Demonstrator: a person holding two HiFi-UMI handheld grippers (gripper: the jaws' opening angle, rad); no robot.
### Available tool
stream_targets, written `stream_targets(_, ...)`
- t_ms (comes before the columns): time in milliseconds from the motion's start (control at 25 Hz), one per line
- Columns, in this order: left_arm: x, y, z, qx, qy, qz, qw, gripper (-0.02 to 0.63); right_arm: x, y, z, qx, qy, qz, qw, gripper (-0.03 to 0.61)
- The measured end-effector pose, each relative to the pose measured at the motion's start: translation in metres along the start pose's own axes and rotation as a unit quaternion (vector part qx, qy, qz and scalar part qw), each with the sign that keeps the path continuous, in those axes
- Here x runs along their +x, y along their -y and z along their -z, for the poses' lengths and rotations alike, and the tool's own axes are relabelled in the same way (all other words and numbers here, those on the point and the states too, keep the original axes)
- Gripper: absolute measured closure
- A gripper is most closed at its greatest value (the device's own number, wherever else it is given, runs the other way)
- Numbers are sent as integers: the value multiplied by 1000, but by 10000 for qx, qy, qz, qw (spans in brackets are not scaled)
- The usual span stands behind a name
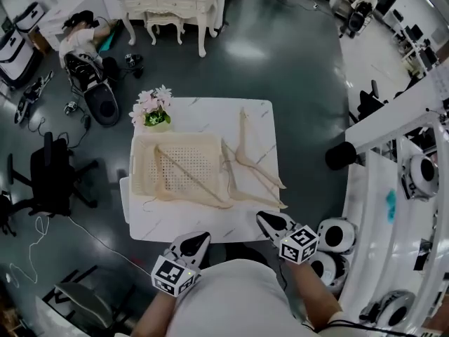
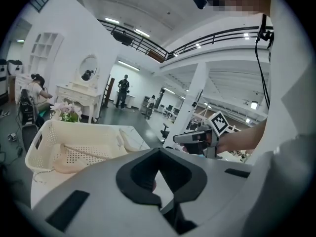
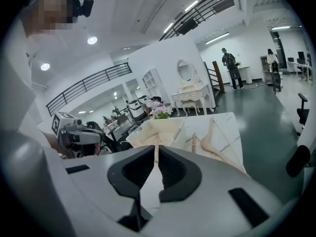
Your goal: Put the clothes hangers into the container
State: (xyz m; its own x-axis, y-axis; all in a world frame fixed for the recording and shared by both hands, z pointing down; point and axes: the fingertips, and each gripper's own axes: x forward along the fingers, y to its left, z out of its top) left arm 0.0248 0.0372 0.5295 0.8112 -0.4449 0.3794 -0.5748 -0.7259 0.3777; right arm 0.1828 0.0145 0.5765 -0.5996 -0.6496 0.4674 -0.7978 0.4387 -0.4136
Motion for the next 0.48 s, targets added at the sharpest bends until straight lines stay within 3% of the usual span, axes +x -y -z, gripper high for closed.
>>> stream_targets(480, 55, 1, 11, -412, -132, -847, 9955, 606, 86, 148, 15, -932, -1145, -210, 9888, 489)
